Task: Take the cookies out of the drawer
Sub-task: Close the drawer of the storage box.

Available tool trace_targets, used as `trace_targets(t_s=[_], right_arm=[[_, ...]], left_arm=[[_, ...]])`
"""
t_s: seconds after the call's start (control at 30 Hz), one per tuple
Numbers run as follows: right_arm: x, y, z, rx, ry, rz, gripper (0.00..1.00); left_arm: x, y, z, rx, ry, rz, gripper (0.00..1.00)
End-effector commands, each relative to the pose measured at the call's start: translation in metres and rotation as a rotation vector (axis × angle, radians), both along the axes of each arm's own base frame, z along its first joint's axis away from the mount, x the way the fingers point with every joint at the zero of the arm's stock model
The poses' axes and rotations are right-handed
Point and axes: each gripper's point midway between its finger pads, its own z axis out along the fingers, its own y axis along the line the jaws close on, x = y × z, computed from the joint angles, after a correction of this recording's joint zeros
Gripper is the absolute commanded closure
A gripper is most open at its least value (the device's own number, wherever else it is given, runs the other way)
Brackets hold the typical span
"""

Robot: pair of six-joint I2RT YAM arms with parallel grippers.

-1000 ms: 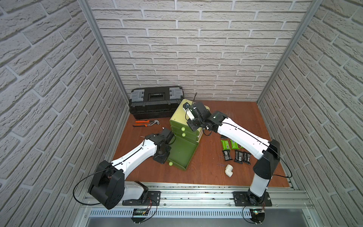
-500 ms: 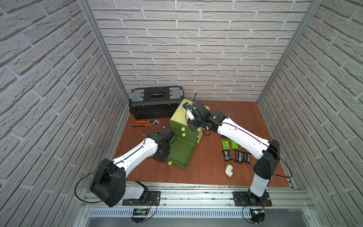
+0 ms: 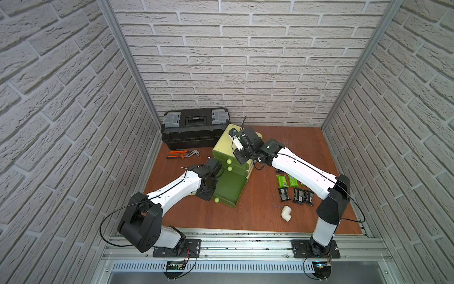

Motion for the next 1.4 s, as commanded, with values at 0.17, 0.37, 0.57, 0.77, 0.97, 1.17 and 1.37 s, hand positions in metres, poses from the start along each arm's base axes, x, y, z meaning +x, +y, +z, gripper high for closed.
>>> trace_targets(t_s=[0.17, 0.37, 0.57, 0.77, 0.97, 1.17, 1.37], right_arm=[[-0.014, -0.008, -0.038, -0.076, 0.107, 0.004, 0.68], [-0.012, -0.005, -0.032, -0.067, 0.097, 0.011, 0.68], [-0.011, -0.003, -0.032, -0.067, 0.097, 0.019, 0.68], [-0.011, -0.002, -0.033, -0.066, 0.100, 0.018, 0.69], [-0.012, -0.004, -0.036, -0.071, 0.107, 0.013, 0.69], [-0.014, -0.006, -0.040, -0.081, 0.117, 0.011, 0.69], [-0.015, -0.007, -0.042, -0.089, 0.122, 0.012, 0.69]], left_arm=[[0.049, -0.017, 0.010, -0.030, -0.177, 0.046, 0.60], [0.041, 0.012, 0.034, 0.068, -0.289, 0.036, 0.41], [0.004, 0.057, 0.050, 0.175, -0.352, -0.018, 0.37], [-0.037, 0.045, 0.013, 0.065, -0.324, -0.127, 0.73], [-0.026, 0.010, -0.008, -0.050, -0.415, -0.190, 0.97], [0.016, -0.014, -0.004, -0.101, -0.515, -0.195, 0.99], [0.047, -0.035, -0.005, -0.146, -0.553, -0.198, 1.00]])
